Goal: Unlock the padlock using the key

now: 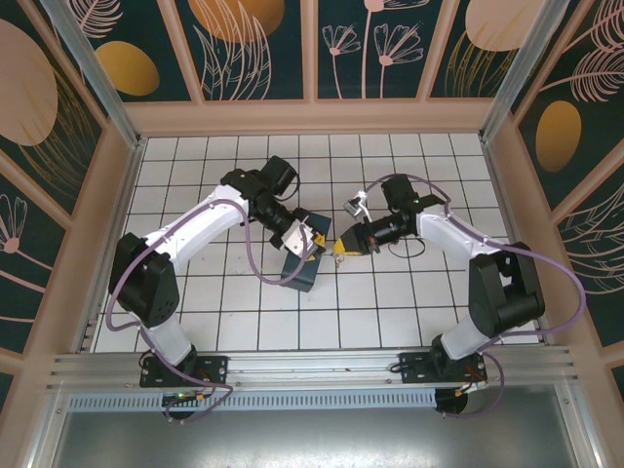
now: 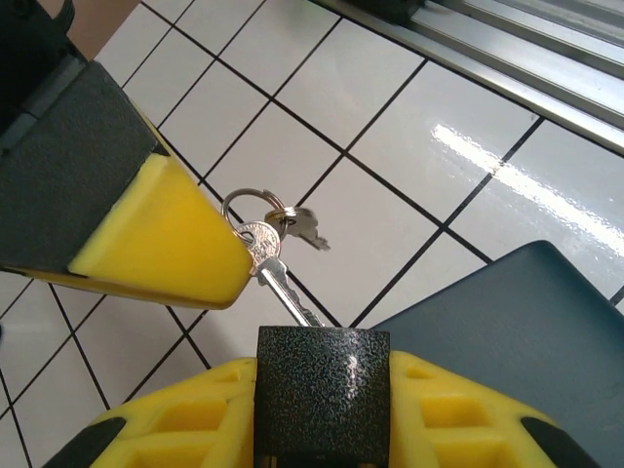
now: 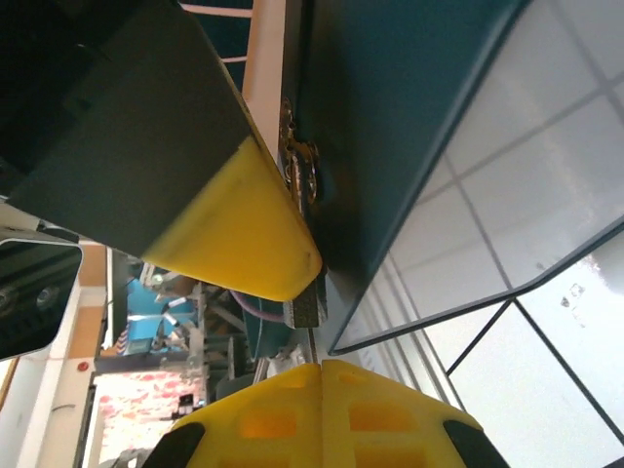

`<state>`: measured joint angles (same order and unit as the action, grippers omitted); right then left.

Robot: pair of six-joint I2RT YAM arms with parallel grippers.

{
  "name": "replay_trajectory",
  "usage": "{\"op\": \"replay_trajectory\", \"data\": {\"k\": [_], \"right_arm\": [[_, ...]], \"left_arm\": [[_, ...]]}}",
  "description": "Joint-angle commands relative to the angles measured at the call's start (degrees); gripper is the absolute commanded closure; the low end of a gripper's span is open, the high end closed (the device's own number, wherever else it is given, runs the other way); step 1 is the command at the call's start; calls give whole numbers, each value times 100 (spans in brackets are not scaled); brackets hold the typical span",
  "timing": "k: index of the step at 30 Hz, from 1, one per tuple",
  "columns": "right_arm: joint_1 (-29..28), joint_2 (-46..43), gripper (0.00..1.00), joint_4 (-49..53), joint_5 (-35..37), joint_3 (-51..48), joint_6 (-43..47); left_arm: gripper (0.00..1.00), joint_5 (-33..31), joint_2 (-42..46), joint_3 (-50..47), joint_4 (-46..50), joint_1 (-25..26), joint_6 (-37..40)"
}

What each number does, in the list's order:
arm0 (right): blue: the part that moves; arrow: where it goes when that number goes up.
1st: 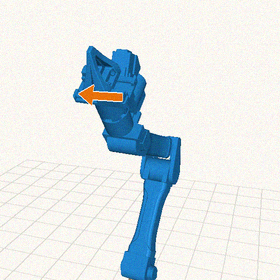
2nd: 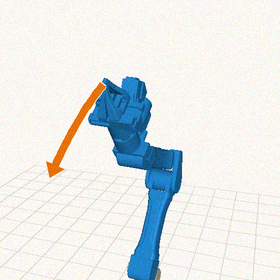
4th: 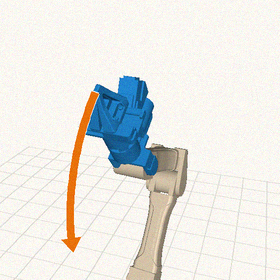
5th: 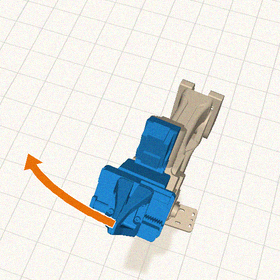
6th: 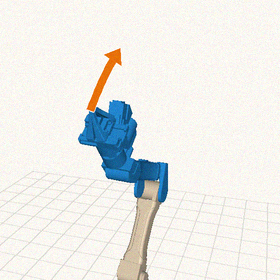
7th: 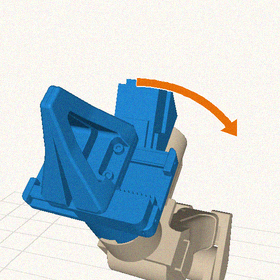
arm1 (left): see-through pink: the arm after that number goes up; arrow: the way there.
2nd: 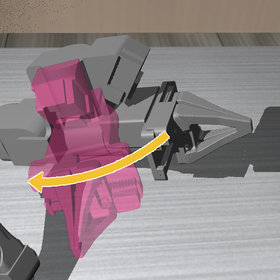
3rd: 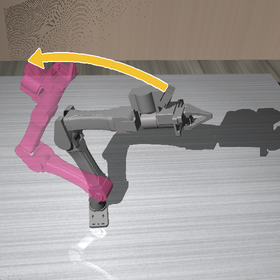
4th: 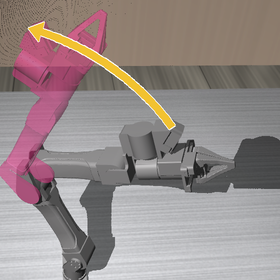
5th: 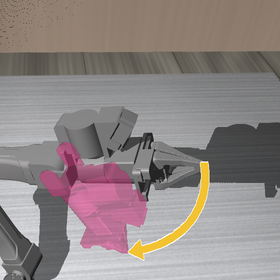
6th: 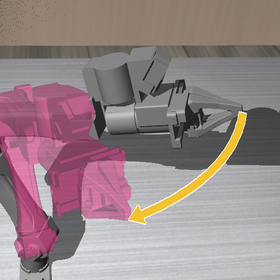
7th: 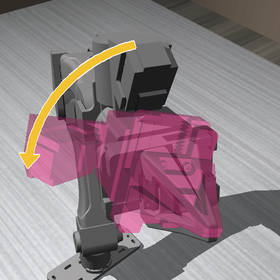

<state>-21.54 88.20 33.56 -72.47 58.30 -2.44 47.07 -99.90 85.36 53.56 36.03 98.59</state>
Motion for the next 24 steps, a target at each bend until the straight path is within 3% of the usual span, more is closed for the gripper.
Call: {"op": "replay_trajectory", "data": {"k": [1, 8, 13, 16, 21, 24], "right_arm": [[-70, -528, 100, -1756, 199, -222, -590], [-46, -939, 100, -2680, 326, -1134, -1577], [317, -1195, 100, -3257, 697, -1749, -2333], [360, -1220, 100, -3508, 719, -1909, -2513], [342, -1266, 100, -4187, 844, -2086, -3312], [471, -1405, 100, -4228, 944, -2124, -3378]], "left_arm": [[78, 864, -164, 169, 6, 311, 23], [81, 951, -514, 149, -1326, 24, -1403], [80, 839, -597, -63, -2416, -125, -2578], [81, 953, -569, -219, -2651, -123, -2827], [80, 854, -315, -773, -3902, -128, -4034], [81, 783, -280, -814, -3872, -145, -4017]]}}
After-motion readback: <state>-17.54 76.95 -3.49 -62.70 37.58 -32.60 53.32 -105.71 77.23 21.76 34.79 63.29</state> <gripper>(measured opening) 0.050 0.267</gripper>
